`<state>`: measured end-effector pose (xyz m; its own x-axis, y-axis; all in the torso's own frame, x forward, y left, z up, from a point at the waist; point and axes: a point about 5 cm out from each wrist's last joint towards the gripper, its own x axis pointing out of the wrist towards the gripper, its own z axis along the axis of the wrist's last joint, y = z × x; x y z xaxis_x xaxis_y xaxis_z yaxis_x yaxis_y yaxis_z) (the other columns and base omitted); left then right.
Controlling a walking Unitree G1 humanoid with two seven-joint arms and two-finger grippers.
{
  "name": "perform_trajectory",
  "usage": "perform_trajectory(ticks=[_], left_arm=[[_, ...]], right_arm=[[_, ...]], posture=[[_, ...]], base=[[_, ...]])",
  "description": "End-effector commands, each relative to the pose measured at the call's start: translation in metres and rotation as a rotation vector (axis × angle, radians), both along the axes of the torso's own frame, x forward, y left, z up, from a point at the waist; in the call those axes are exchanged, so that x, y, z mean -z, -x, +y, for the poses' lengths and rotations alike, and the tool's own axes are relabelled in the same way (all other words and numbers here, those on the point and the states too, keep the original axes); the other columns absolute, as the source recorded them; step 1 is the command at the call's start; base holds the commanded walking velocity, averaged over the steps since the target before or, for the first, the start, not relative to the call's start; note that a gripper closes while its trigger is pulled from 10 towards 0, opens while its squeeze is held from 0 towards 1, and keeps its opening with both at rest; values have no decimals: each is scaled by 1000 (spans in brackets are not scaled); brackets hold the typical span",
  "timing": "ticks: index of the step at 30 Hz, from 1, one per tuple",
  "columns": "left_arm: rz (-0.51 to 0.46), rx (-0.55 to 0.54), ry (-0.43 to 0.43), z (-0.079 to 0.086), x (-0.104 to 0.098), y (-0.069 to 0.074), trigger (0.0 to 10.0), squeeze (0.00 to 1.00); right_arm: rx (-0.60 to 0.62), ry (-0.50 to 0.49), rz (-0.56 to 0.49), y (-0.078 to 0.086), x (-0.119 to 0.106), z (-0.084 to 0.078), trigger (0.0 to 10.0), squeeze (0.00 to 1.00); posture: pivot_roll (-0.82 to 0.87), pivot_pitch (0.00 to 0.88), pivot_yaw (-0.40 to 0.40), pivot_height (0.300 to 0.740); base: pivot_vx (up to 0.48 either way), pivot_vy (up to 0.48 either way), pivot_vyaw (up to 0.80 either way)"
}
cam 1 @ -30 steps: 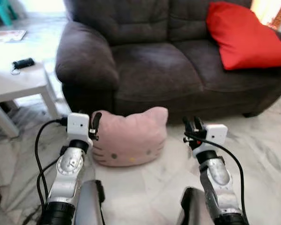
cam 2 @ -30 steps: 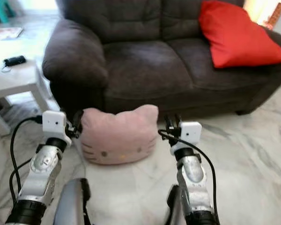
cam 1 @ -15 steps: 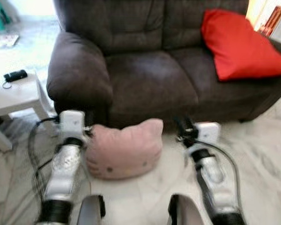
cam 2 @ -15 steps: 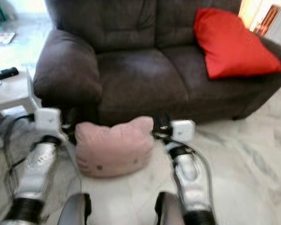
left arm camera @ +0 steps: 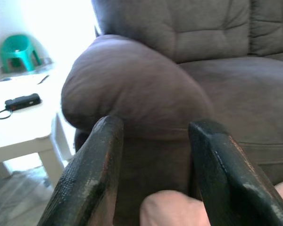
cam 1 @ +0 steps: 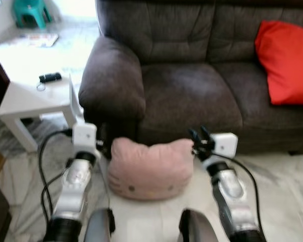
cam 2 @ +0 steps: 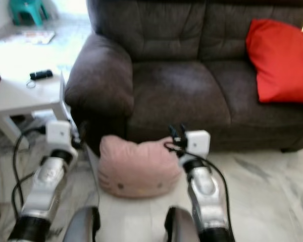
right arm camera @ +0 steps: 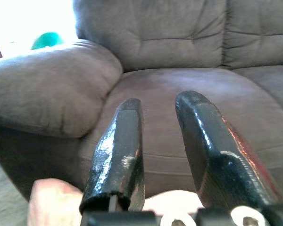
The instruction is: Move the pillow to the sofa from floor
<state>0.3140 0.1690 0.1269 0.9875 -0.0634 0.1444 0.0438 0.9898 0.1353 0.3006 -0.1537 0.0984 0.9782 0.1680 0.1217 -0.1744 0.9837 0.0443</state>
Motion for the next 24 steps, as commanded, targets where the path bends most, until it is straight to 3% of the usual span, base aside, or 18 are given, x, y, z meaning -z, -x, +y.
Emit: perform_trajectory(ticks=[1,24], left_arm=[[-7,-18,-5,8,-2,0,10000,0],[0,-4,-5,6,-2,0,10000,0]], right_arm=[[-26,-8,-1,0,0,9,10000,0],[-19,-22,-3,0,-1,9,10000,0]], posture=[[45,0,-56,462],[47,0,-55,462]], base=[[304,0,0],[299,0,0]])
